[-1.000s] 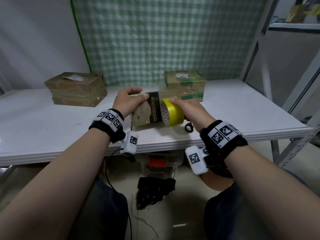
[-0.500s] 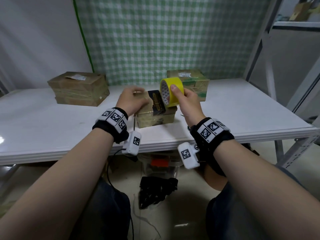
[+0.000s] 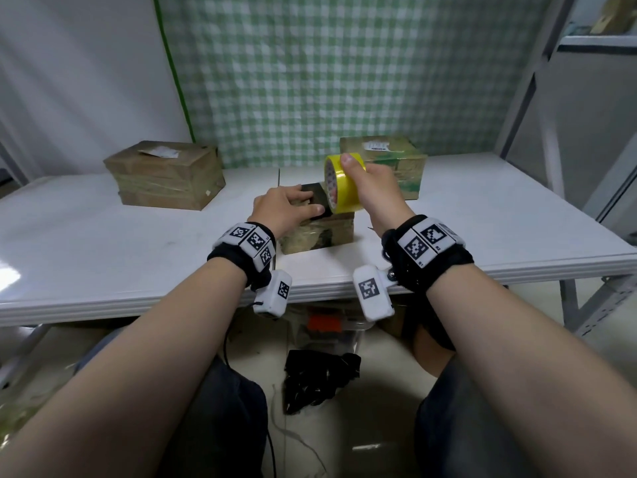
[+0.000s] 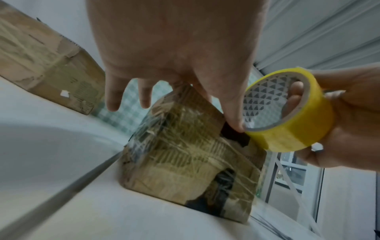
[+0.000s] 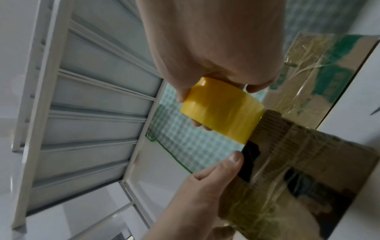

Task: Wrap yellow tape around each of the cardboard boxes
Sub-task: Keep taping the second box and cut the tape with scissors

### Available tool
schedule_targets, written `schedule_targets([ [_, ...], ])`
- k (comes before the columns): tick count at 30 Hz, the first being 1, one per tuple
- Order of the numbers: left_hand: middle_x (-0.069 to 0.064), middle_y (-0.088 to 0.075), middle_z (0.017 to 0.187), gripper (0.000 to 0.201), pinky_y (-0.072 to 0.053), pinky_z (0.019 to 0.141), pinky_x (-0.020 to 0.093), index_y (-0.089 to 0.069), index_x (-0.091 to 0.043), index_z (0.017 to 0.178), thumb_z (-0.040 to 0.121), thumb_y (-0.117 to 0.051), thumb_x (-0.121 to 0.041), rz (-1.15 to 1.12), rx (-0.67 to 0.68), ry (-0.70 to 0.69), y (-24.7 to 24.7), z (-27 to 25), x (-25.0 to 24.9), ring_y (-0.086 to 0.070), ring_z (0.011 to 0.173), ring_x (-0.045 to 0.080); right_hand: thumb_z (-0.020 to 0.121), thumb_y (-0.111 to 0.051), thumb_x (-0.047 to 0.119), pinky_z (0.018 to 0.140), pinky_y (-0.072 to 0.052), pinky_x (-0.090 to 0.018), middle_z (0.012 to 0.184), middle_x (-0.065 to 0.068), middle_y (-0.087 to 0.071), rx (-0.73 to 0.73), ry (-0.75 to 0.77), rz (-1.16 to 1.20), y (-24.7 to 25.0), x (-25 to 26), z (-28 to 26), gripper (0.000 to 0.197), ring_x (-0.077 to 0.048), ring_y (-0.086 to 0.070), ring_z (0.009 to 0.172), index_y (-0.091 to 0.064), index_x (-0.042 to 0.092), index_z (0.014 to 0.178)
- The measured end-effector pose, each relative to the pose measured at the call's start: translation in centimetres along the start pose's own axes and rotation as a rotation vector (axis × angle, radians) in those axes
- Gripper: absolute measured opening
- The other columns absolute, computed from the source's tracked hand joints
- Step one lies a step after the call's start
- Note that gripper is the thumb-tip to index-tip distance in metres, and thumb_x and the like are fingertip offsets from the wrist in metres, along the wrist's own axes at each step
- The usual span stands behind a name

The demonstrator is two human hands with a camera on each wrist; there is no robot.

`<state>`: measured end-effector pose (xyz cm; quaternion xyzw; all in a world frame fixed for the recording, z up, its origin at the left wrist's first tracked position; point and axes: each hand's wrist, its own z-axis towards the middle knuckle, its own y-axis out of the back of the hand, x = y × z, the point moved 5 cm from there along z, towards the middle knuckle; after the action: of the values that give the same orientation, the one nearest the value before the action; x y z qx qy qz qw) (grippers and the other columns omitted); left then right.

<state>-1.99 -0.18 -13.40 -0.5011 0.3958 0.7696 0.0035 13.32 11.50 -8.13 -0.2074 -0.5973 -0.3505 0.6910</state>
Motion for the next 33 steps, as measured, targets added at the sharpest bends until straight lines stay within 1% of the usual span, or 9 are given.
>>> schedule_targets([
  [3,-0.021,-0.051,0.148,0.072,-0.034,0.117,0.049,-0.071,-0.038,0.123,0.060,-0.074,-0.074,0.094,-0.003,-0.006,-0.1,-0.2,0.0,-0.033,0.147,0.019,0.101,-0.059,0.039,0.061,-0.045,-0.012,0.061,0.005,-0.070,0.018,-0.012,0.004,0.7,-0.2,-0.6,0.045,0.002,-0.063,0.051,-0.067,0.014,0.065],
  [7,-0.016,-0.038,0.159,0.062,-0.017,0.122,0.057,-0.058,-0.033,0.141,0.086,-0.069,-0.060,0.242,0.039,-0.041,-0.7,-0.4,-0.5,-0.002,0.156,0.023,0.104,-0.053,0.037,0.045,-0.037,-0.008,0.045,0.018,-0.060,0.012,-0.017,-0.048,0.8,-0.3,-1.9,0.047,0.010,-0.053,0.042,-0.064,0.017,0.062],
  [12,-0.003,-0.041,0.159,0.063,-0.032,0.120,0.046,-0.060,-0.023,0.141,0.085,-0.073,-0.048,0.167,0.053,-0.073,-0.8,0.0,-0.5,-0.034,0.148,0.020,0.104,-0.054,0.039,0.047,-0.036,-0.014,0.042,0.016,-0.052,-0.017,-0.008,-0.038,0.2,0.2,-2.1,0.050,0.003,-0.046,0.039,-0.054,0.015,0.060],
  [18,-0.002,-0.044,0.157,0.060,-0.028,0.116,0.030,-0.063,-0.020,0.138,0.085,-0.079,-0.041,0.102,0.048,-0.079,-0.4,-0.3,-0.9,-0.037,0.146,0.017,0.101,-0.060,0.036,0.040,-0.035,-0.012,0.036,0.014,-0.052,0.000,-0.025,-0.061,0.7,2.1,-2.3,0.052,0.003,-0.047,0.032,-0.051,0.017,0.053],
  [21,0.000,-0.044,0.157,0.060,-0.031,0.118,0.032,-0.063,-0.018,0.138,0.084,-0.080,-0.039,0.077,0.049,-0.081,-0.4,-0.4,-0.8,-0.040,0.144,0.018,0.098,-0.065,0.033,0.039,-0.039,-0.011,0.040,0.013,-0.058,0.035,-0.077,-0.034,1.3,1.8,-2.7,0.038,0.002,-0.054,0.035,-0.060,0.014,0.066],
  [24,-0.001,-0.044,0.157,0.059,-0.032,0.121,0.039,-0.064,-0.019,0.137,0.084,-0.081,-0.039,0.064,0.047,-0.081,-0.5,-0.4,-0.8,-0.039,0.145,0.019,0.095,-0.069,0.037,0.055,-0.047,-0.017,0.060,0.008,-0.069,0.031,-0.116,-0.025,2.0,1.3,-3.1,0.028,-0.006,-0.068,0.059,-0.068,0.011,0.085],
  [27,-0.001,-0.043,0.157,0.059,-0.032,0.121,0.039,-0.064,-0.020,0.137,0.084,-0.081,-0.039,0.051,0.049,-0.076,-0.4,-0.4,-0.8,-0.038,0.145,0.019,0.096,-0.068,0.034,0.052,-0.049,-0.018,0.056,0.007,-0.069,0.066,-0.150,0.002,2.2,0.9,-3.4,0.025,-0.004,-0.066,0.049,-0.066,0.014,0.082],
  [30,-0.001,-0.043,0.158,0.060,-0.031,0.121,0.040,-0.063,-0.020,0.137,0.083,-0.082,-0.039,0.030,0.058,-0.075,-0.4,-0.5,-0.7,-0.037,0.146,0.019,0.095,-0.069,0.037,0.063,-0.053,-0.023,0.078,0.001,-0.072,0.069,-0.169,-0.030,2.2,0.3,-3.8,0.026,-0.006,-0.068,0.058,-0.067,0.012,0.095],
  [33,-0.002,-0.042,0.159,0.060,-0.025,0.121,0.034,-0.062,-0.020,0.138,0.084,-0.081,-0.037,0.025,0.059,-0.082,-0.4,-0.5,-0.9,-0.031,0.149,0.018,0.098,-0.065,0.030,0.042,-0.045,-0.014,0.056,0.006,-0.069,0.095,-0.199,0.005,2.3,0.0,-4.1,0.031,-0.004,-0.064,0.044,-0.062,0.002,0.114],
])
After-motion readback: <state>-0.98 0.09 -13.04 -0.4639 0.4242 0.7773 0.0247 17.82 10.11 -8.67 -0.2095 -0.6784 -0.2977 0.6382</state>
